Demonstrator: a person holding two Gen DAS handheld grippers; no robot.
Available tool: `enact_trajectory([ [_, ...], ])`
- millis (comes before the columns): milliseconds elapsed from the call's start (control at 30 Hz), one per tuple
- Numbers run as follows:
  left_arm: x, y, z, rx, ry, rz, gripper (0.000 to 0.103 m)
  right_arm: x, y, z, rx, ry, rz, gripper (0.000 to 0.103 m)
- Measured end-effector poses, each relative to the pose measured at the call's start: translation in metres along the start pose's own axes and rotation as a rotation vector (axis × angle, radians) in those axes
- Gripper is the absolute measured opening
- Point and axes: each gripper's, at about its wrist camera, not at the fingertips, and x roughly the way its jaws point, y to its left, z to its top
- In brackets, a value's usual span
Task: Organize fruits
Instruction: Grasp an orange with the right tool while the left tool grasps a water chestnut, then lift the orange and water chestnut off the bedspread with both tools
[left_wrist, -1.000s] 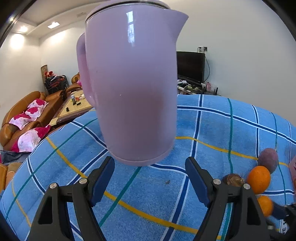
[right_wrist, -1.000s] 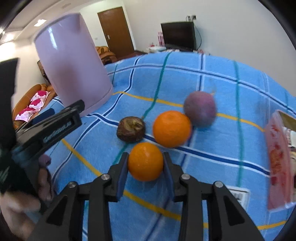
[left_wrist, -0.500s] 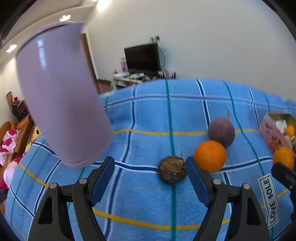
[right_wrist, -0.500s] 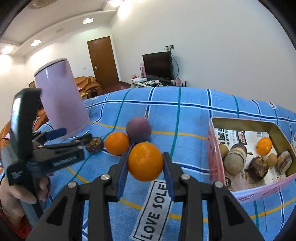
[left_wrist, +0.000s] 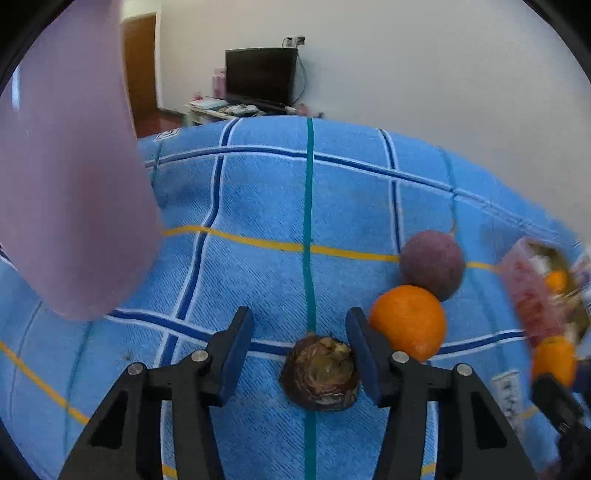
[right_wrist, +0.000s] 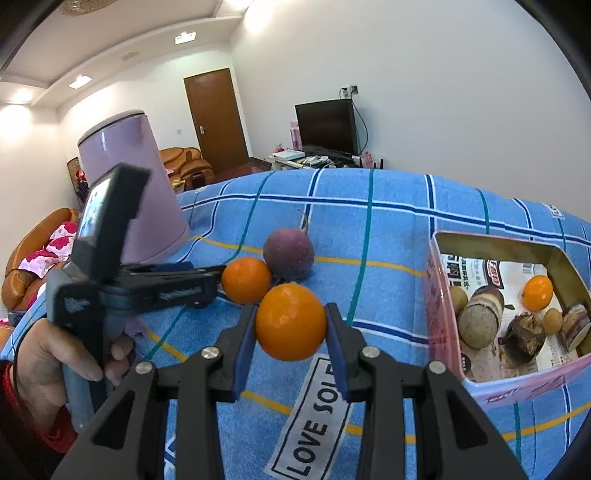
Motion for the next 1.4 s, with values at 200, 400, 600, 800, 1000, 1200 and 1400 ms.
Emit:
enact_trajectory([
  [200,0.0,-0.003,0.003,0.051,0.01,-0.009,0.054,0.001,0.001,0.0,0.003,0.009,0.006,0.039],
  [400,-0.001,-0.016,0.001,0.084,0.018,0.016,0.057,0.001,-0.001,-0.001,0.012,0.011,0.011,0.039],
  [600,0.0,-0.017,-0.006,0.122,0.041,0.049,0.068,0.003,-0.001,0.0,0.013,0.019,0.015,0.039],
  [800,0.002,-0.026,-0.006,0.135,0.032,0.087,0.052,0.002,-0.001,0.0,0.012,0.019,0.014,0.039],
  [1000,-0.002,-0.022,-0.009,0.137,0.011,0.085,0.041,-0.003,-0.001,0.0,0.015,-0.007,0.021,0.039],
  [1200,-0.039,-0.005,-0.01,-0.02,-0.212,0.1,0.041,-0.016,-0.001,0.003,0.005,-0.081,0.001,0.039],
  [1400,-0.056,-0.023,-0.019,0.013,-0.332,0.212,0.041,-0.025,-0.001,0.006,-0.019,-0.132,-0.062,0.039],
])
